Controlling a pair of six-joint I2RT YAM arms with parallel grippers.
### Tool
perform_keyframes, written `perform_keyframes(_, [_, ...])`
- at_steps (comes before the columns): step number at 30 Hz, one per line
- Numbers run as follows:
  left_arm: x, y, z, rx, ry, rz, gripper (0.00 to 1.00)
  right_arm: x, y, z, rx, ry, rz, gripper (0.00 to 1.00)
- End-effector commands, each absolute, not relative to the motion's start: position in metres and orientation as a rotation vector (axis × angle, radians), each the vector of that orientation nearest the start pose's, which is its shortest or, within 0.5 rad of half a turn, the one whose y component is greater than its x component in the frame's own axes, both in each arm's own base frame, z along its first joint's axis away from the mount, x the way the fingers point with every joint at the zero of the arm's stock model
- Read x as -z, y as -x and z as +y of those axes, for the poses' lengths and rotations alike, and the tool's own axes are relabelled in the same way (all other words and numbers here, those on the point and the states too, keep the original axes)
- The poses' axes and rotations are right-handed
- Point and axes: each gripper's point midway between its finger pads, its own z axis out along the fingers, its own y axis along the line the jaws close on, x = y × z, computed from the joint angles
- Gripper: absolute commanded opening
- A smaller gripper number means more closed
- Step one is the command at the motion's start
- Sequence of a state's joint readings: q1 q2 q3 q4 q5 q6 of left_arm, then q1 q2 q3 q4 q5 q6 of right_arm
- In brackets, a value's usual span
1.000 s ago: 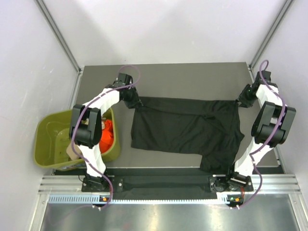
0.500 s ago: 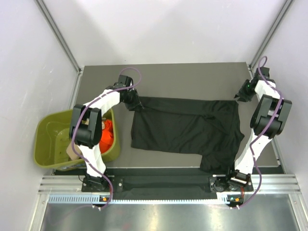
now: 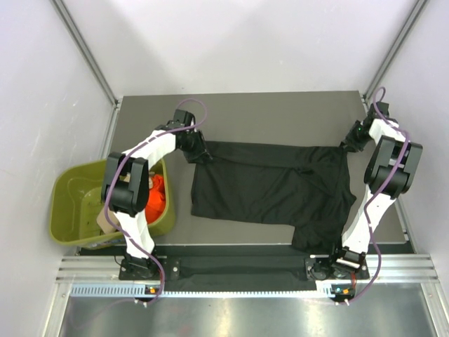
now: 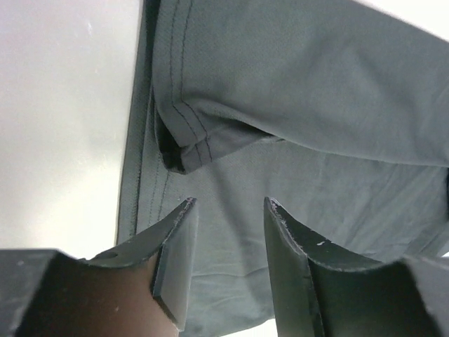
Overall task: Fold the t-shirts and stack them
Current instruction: Fold the tshirt
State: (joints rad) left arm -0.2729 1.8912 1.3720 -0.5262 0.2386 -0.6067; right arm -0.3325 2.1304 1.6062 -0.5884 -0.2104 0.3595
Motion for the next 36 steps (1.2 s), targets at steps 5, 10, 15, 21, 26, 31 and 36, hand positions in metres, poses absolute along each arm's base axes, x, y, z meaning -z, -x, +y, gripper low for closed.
perform_keyframes(5, [-0.097, -0.402, -0.188, 0.631, 0.322, 2.639, 0.47, -0.049, -0.482, -0.118, -0.272, -0.815, 2.47, 0.14])
perform_keyframes(10, [-0.099, -0.399, -0.187, 0.621, 0.328, 2.64, 0.45, -0.071, -0.466, -0.122, -0.211, -0.831, 2.486, 0.05])
perform_keyframes(15, [-0.098, -0.399, -0.187, 0.616, 0.336, 2.639, 0.45, -0.087, -0.45, -0.122, -0.164, -0.809, 2.475, 0.03])
perform_keyframes(21, [-0.098, -0.399, -0.187, 0.613, 0.335, 2.64, 0.45, -0.078, -0.448, -0.122, -0.169, -0.814, 2.491, 0.0])
perform_keyframes(26, [-0.099, -0.398, -0.186, 0.612, 0.332, 2.643, 0.45, -0.062, -0.436, -0.136, -0.081, -0.858, 2.514, 0.0])
perform_keyframes(31, [-0.106, -0.4, -0.187, 0.614, 0.312, 2.635, 0.49, -0.052, -0.437, -0.147, -0.021, -0.853, 2.556, 0.18])
perform_keyframes(36, [-0.115, -0.407, -0.179, 0.552, 0.289, 2.604, 0.51, -0.1, -0.422, -0.155, 0.207, -0.832, 2.573, 0.52])
